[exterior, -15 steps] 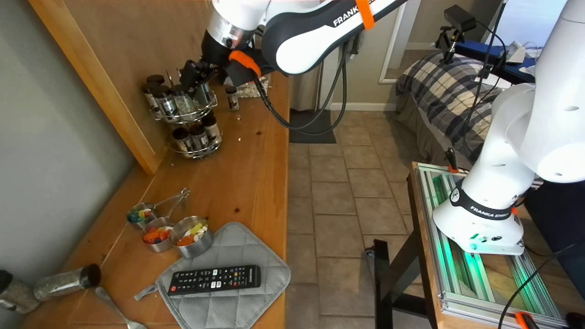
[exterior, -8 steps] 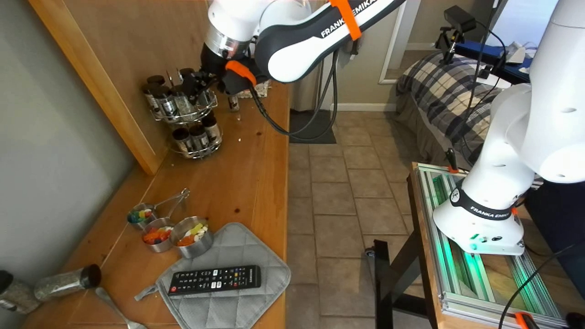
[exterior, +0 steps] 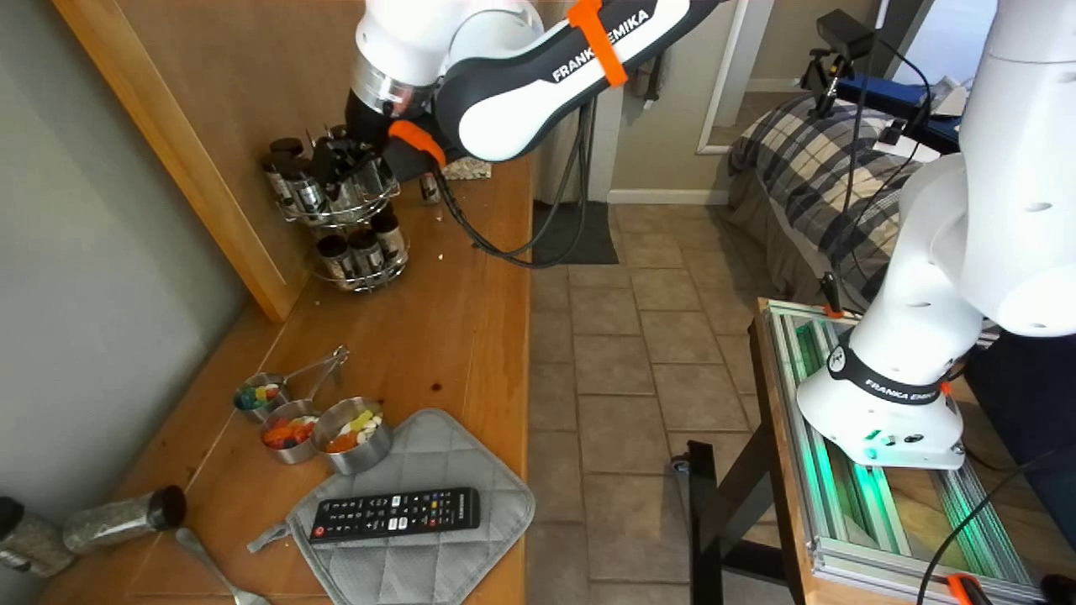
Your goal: Pick up one bottle of spice from the top rack of the circular spice rack and put it on the table
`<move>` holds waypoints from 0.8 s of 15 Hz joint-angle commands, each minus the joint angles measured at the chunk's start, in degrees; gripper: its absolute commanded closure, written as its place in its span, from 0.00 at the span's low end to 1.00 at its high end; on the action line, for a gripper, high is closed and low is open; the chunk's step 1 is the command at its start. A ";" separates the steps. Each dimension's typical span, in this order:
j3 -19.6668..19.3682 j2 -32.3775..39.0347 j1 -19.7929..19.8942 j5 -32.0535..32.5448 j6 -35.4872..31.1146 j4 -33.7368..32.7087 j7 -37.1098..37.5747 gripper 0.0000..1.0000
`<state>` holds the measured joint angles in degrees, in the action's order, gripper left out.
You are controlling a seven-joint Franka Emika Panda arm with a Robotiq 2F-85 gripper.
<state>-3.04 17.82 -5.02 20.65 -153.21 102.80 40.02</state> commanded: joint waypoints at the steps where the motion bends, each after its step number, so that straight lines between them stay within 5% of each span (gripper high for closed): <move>1: -1.83 3.90 -2.06 -1.26 0.14 -5.01 -0.64 0.00; 7: -3.46 6.25 -3.20 -1.97 2.28 -7.99 -0.28 0.00; 12: -4.35 7.39 -3.52 -2.12 2.04 -9.25 -0.20 0.28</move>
<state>-6.01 23.56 -7.26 20.30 -152.25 96.18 40.05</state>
